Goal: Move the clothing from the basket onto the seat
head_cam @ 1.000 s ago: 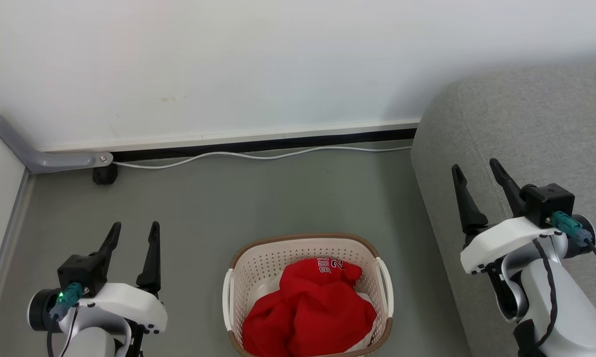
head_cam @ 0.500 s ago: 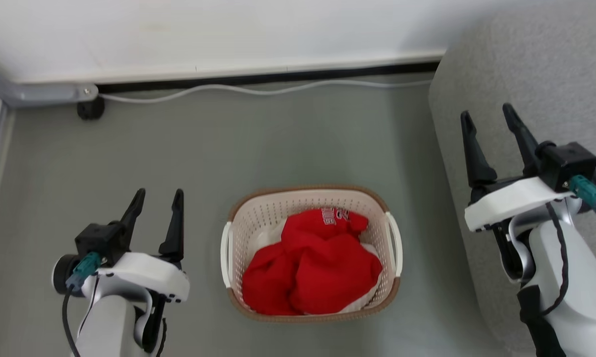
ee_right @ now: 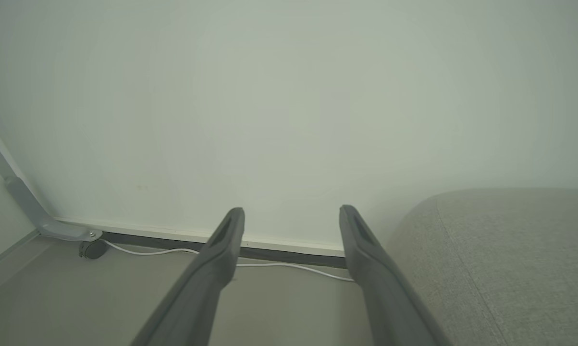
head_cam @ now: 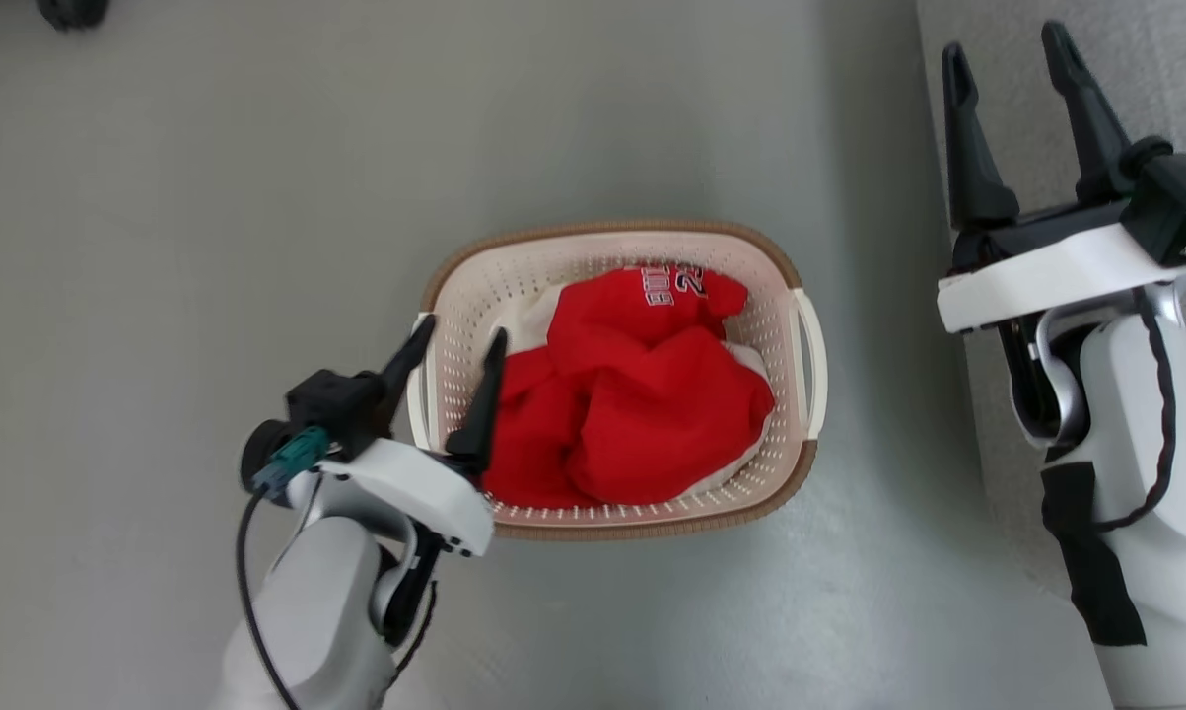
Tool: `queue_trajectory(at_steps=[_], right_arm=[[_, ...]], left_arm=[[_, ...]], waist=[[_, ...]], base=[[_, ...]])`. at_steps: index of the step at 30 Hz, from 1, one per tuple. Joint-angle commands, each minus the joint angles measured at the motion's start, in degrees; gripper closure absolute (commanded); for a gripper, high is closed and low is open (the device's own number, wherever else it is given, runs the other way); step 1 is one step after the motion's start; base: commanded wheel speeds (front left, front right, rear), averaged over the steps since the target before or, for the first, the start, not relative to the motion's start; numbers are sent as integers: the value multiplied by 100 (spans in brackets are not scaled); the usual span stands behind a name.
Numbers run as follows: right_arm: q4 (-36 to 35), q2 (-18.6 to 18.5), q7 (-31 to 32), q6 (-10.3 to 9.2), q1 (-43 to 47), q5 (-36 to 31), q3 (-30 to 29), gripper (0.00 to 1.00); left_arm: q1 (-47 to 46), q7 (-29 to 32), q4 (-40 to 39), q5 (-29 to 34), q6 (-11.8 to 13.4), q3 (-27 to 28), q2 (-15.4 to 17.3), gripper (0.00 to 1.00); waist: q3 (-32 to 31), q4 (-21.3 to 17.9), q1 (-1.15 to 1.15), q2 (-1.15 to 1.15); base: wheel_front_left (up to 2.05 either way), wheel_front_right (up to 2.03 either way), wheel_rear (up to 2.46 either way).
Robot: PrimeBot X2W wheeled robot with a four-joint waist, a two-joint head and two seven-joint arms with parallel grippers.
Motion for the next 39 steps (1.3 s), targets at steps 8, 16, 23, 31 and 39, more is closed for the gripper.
queue_trajectory(at_steps=[8,16,23,31,39], right_arm=[[-389,119,-75,24,-430,-170,253,0],[-554,206,-75,24,-673,-187,433,0],[-677,264,-76,24,-781,-113,543,0],[-895,283,-76,24,-866,48,692,0],[-1141,285,-76,24,-970,231,979,0]], left_arm=[[-756,-59,372,-493,-39,-1224,75,0],[-1819,-59,1135,-413,-39,-2361,75,0],[-2657,-59,1967,-153,-39,-3232,77,0],[-3327,-59,2615,-101,-39,-3785,305,0],[-3839,-59,3709,67,-39,-4129,514,0]], waist=[[1040,-195,0,0],[1661,-398,0,0],[2051,-676,0,0],[2395,-934,0,0],[2641,-1186,0,0]], base=[[0,0,0],[0,0,0],[0,0,0],[0,0,0],[0,0,0]])
